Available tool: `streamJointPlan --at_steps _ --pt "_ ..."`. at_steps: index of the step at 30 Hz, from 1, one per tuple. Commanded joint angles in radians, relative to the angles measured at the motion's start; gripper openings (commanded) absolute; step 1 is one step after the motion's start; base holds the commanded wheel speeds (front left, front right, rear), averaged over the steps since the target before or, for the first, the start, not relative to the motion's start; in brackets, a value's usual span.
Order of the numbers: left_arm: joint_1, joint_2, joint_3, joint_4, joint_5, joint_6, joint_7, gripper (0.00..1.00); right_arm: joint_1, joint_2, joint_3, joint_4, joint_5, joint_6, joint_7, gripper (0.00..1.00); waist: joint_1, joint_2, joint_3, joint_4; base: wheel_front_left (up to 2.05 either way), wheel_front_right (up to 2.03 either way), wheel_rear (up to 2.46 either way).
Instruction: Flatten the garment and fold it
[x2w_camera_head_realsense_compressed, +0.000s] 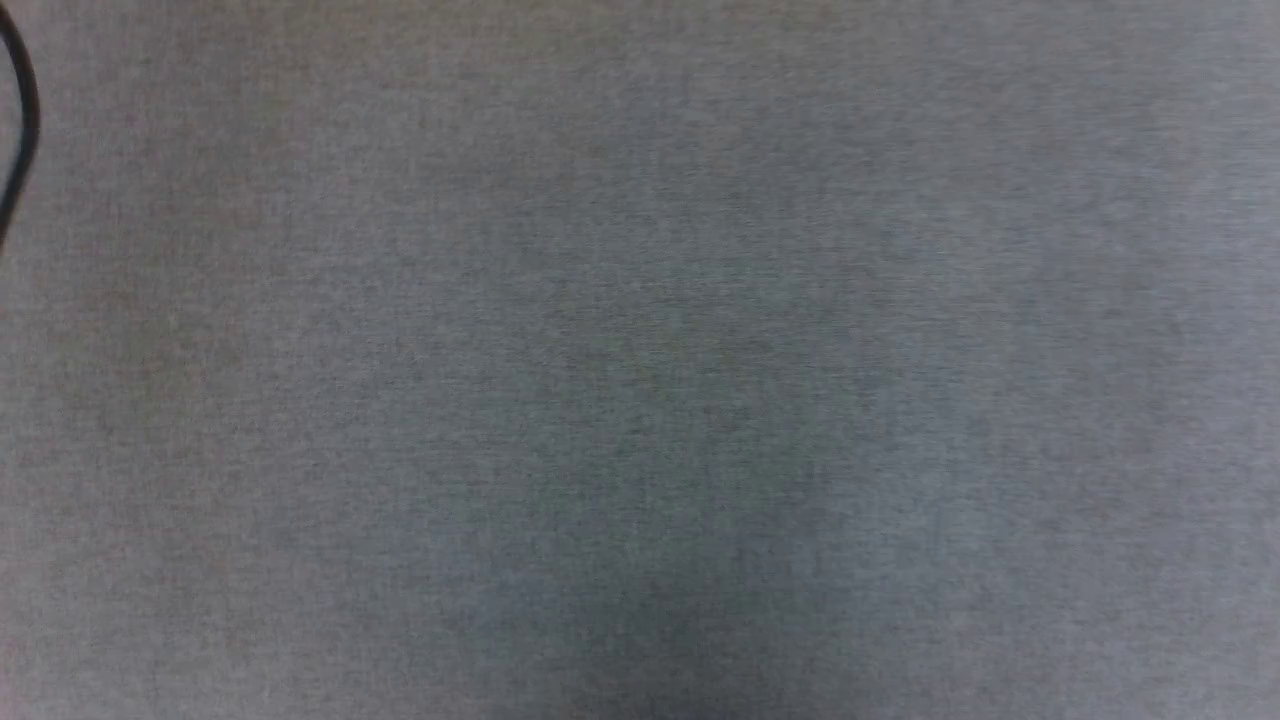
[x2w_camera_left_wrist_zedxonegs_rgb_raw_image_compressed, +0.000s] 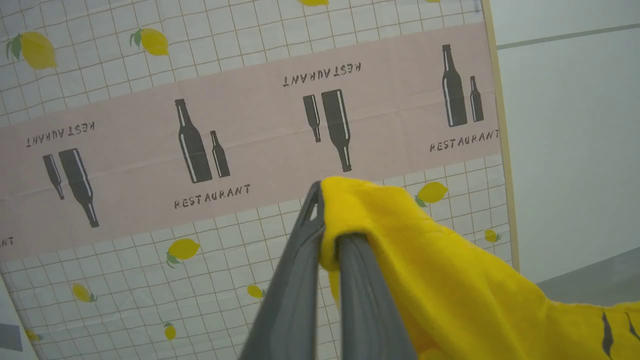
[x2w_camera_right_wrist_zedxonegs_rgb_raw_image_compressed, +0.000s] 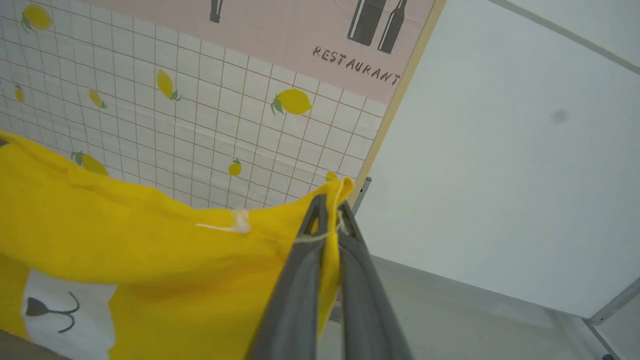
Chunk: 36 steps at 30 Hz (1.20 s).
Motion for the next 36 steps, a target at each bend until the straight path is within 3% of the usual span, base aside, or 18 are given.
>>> streamJointPlan --at_steps 1,5,11,17,22,29,36 --pt "0.041 0.016 0.007 -0.003 -0.013 0.001 -0.016 0.00 0.031 -0.007 0.011 0.012 0.011 -0.001 -0.018 0.00 -0.0003 -0.0001 0.029 0.031 0.00 0.00 0.00" --pt "0.155 0.048 0.018 -0.060 -0.042 -0.004 -0.040 0.00 0.100 -0.035 0.063 0.009 0.075 -0.001 -0.050 0.00 -0.0003 -0.0001 0.009 0.039 0.00 0.00 0.00" --pt "0.430 0.115 0.042 -0.300 -0.100 0.026 -0.026 0.00 0.298 -0.106 0.148 -0.121 0.234 -0.001 -0.051 0.00 -0.0003 -0.0001 -0.072 0.047 0.00 0.00 0.00" --pt "0.835 0.185 0.067 -0.654 -0.167 0.151 0.075 0.00 0.639 -0.185 0.132 -0.391 0.375 -0.001 0.035 0.00 -0.0003 -0.0001 -0.176 0.063 0.00 0.00 0.00" --pt "1.191 0.227 0.057 -0.880 -0.196 0.278 0.148 0.00 0.930 -0.175 0.054 -0.608 0.415 -0.001 0.111 0.00 -0.0003 -0.0001 -0.249 0.069 0.00 0.00 0.00" --pt "1.551 0.225 -0.041 -0.945 -0.238 0.370 0.215 0.00 1.270 -0.092 -0.038 -0.768 0.398 -0.001 0.158 0.00 -0.0003 -0.0001 -0.342 0.084 0.00 0.00 0.00" --pt "1.736 0.256 -0.185 -0.844 -0.295 0.335 0.358 0.00 1.547 -0.038 -0.089 -0.789 0.376 -0.001 0.199 0.00 -0.0003 -0.0001 -0.411 0.100 0.00 0.00 0.00"
